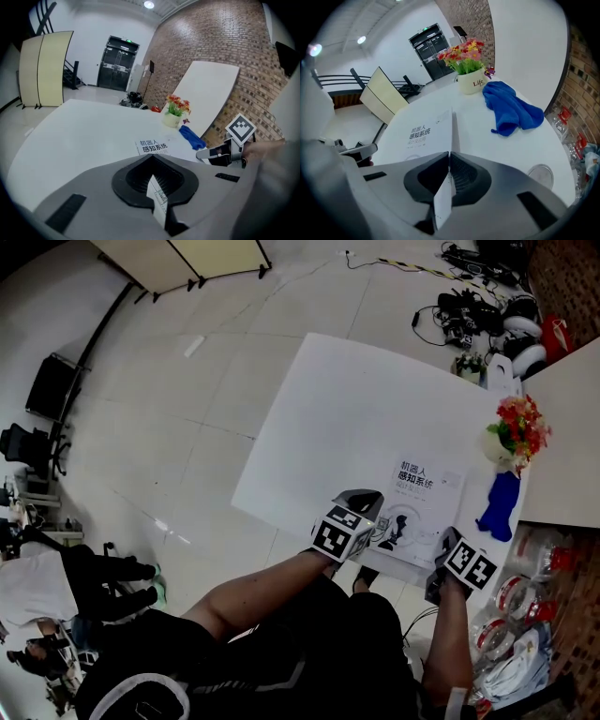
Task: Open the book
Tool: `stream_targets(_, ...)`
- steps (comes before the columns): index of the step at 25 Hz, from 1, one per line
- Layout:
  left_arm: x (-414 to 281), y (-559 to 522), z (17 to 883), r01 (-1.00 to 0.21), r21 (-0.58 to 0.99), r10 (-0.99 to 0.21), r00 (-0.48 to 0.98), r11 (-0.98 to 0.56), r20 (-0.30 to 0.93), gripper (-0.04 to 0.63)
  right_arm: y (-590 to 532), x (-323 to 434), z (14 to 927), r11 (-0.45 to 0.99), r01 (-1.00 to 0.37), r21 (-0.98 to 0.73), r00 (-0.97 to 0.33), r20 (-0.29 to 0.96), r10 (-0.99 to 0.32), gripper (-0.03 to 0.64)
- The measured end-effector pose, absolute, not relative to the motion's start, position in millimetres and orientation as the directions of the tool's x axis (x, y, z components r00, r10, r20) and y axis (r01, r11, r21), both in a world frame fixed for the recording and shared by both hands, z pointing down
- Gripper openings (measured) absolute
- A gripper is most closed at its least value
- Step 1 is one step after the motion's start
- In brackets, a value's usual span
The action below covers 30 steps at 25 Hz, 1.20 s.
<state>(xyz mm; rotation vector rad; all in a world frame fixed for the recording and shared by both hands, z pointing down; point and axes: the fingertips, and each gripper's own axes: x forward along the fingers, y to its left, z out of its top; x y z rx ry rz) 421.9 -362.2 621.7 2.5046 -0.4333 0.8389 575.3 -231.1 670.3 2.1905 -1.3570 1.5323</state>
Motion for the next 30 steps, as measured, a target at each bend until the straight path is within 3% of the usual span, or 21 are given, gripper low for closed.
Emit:
stream_targets(11, 390, -383, 564, -0.458, 0.323, -0.242, 0.812, -0.828, 0.532, -0.005, -278, 517, 566, -0.391, -0.762, -0.517, -0.032, 0.633, -0.774, 0.003)
stream_targets(17, 333, -429, 530, -0.460, 0.328, -0.293, 0.844, -0.825, 0.450, -0.005, -327, 438, 533, -0.284, -0.817, -0.501, -0.089, 0.597, -0.797, 0.002)
stream_targets(24, 240, -474, 520, -0.483, 0.339, -0.338, 0.849, -0.807, 0.407, -0.005, -397, 342, 563, -0.240, -0.883, -0.403, -0.113, 0.680, -0.725, 0.002)
stream_targets(30, 183, -488, 519, -0.510, 0.285, -0.380, 0.832, -0.812, 0.404, -0.005, -434, 288, 656, -0.201, -0.952, -0.230, -0.093, 0.846, -0.526, 0.003)
